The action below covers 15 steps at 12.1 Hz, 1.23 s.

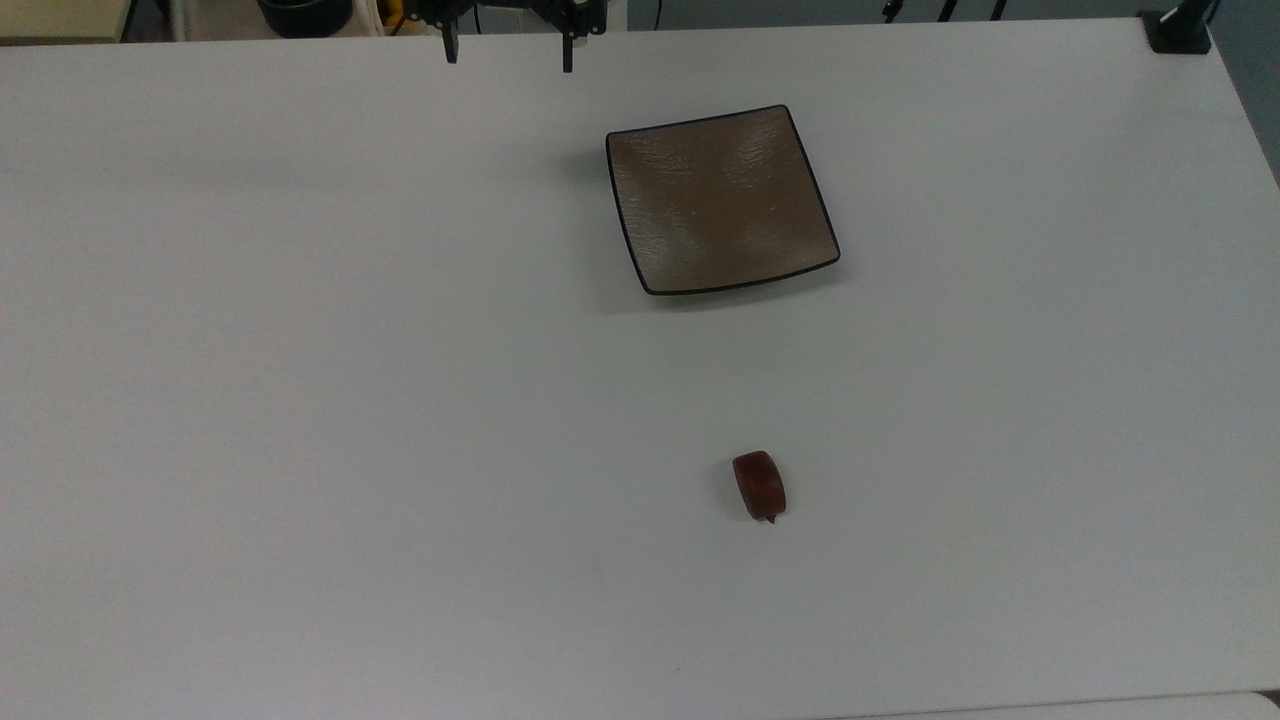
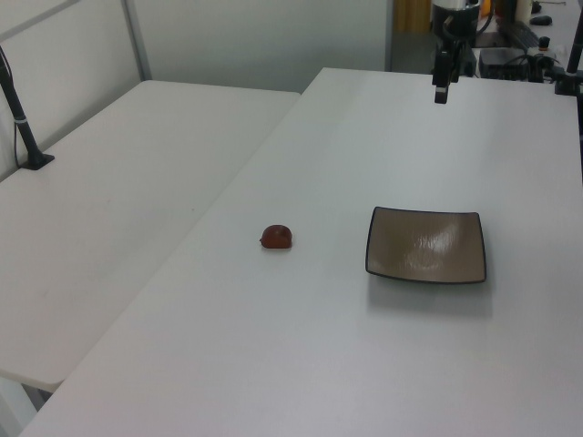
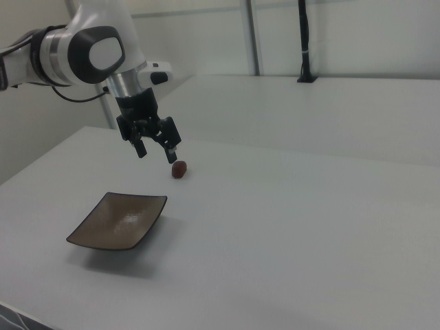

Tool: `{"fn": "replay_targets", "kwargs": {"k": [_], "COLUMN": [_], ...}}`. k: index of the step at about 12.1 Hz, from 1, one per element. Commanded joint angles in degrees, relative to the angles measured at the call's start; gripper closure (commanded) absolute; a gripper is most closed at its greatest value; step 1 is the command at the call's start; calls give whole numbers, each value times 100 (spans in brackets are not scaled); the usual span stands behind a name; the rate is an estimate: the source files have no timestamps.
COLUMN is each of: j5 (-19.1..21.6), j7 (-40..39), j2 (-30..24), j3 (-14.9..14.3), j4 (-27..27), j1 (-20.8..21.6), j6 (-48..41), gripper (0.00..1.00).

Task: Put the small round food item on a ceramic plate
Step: 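Move the open gripper over toward the reddish-brown food item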

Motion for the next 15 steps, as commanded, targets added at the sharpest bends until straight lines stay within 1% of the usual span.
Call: {"fn": "replay_targets", "kwargs": {"k": [1, 7, 8, 9, 11, 13, 15], "j5": [255, 256, 256, 239, 247, 247, 265], "j7": [-7, -14, -84, -59, -50, -15, 3], "j2": [59, 86, 147, 278, 297, 603, 771], "j3": [-41, -23, -23, -32, -32, -32, -32], "j4": [63, 54, 19, 1, -51, 62, 107], "j1": [92, 128, 189, 468, 479, 435, 435], "j6": [-27, -19, -9, 8, 349, 788, 1333], "gripper": [0, 0, 0, 0, 0, 0, 0]}}
